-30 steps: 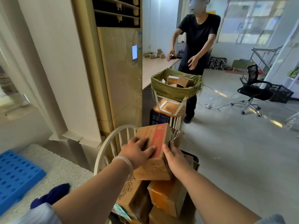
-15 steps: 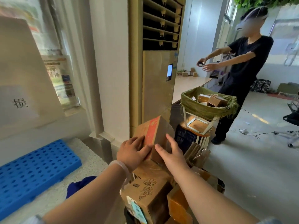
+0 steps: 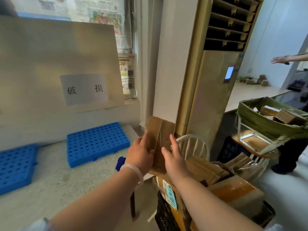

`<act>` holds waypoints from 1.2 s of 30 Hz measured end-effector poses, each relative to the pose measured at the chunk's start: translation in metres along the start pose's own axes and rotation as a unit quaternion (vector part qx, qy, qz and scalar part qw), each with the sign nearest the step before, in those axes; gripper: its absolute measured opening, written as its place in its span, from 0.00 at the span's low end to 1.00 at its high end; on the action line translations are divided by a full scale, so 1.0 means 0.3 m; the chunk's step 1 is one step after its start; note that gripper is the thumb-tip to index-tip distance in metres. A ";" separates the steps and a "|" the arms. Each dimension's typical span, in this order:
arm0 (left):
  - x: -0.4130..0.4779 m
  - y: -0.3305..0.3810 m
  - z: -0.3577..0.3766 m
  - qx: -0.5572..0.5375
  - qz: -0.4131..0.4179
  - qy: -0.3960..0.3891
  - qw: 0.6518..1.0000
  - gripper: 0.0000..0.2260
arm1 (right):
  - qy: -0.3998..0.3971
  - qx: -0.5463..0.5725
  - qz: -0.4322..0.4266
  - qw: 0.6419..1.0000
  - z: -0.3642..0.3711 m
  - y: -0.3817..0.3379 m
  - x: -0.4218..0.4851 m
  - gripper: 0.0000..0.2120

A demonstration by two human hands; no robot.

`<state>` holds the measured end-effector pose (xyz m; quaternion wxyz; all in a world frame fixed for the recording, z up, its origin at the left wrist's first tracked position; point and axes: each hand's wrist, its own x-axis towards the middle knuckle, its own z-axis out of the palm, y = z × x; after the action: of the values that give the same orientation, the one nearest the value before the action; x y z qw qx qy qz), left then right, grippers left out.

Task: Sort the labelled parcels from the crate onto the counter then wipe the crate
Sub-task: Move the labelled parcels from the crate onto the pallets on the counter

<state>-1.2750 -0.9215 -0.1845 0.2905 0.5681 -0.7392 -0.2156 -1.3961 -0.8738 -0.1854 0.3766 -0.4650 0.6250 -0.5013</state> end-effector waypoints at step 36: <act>-0.086 -0.978 -0.707 -0.343 -0.162 0.038 0.925 0.22 | -0.220 -0.238 -0.093 0.942 1.081 -0.144 0.082 0.32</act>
<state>-0.9177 -0.9710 -0.2231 0.4561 0.5535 -0.5069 -0.4782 -1.0904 -0.9899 -0.2127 0.3351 -0.6955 0.5817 -0.2560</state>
